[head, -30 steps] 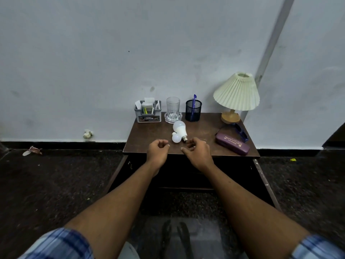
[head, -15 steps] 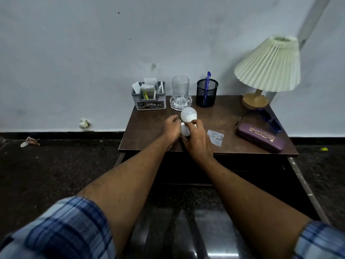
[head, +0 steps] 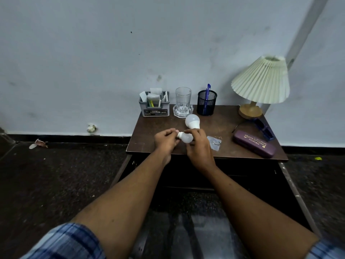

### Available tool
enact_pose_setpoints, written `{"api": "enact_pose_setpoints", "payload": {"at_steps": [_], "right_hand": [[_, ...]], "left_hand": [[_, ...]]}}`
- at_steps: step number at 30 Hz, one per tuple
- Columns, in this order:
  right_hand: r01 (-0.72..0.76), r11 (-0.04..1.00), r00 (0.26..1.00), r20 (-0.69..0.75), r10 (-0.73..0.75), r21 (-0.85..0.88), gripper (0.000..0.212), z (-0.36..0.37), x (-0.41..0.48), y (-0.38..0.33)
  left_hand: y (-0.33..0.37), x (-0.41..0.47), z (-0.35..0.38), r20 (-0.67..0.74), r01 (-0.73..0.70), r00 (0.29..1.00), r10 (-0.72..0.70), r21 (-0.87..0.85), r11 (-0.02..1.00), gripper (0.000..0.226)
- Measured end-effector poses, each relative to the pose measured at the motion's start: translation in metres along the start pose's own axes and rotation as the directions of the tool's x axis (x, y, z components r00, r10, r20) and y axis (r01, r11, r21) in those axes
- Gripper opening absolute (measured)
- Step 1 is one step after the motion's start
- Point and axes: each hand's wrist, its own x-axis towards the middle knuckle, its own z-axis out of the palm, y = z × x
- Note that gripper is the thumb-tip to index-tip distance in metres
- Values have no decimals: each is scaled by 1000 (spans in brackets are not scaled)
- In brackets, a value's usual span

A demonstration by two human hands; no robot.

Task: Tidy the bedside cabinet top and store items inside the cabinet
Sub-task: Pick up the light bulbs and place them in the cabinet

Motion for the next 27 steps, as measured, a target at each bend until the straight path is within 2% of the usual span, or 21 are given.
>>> {"api": "enact_pose_setpoints", "payload": {"at_steps": [3, 7, 9, 13, 15, 20, 27], "right_hand": [[-41, 992, 999, -26, 45, 121, 32, -8, -8, -11], [-256, 914, 966, 62, 250, 314, 31, -13, -23, -22], [-342, 853, 939, 112, 325, 394, 35, -13, -36, -26], [-438, 765, 899, 211, 385, 471, 28, -13, -65, -35], [-482, 743, 876, 253, 411, 464, 27, -10, -77, -36], [-498, 781, 864, 293, 410, 377, 33, -1, -102, -33], [-514, 811, 851, 284, 441, 282, 36, 24, -113, -15]], "left_hand": [[3, -28, -12, 27, 27, 999, -24, -119, 993, 4], [0, -59, -28, 41, 53, 998, -46, -211, 976, 4], [-2, -74, -38, 28, 60, 998, -56, -203, 977, 10], [-12, -96, -58, -23, 45, 999, -49, -129, 991, 15], [-19, -106, -68, -44, 40, 998, -44, -97, 995, 15], [-35, -120, -88, -70, 66, 995, -71, -78, 995, 23], [-54, -100, -100, -120, 130, 985, -124, 42, 991, 11]]}}
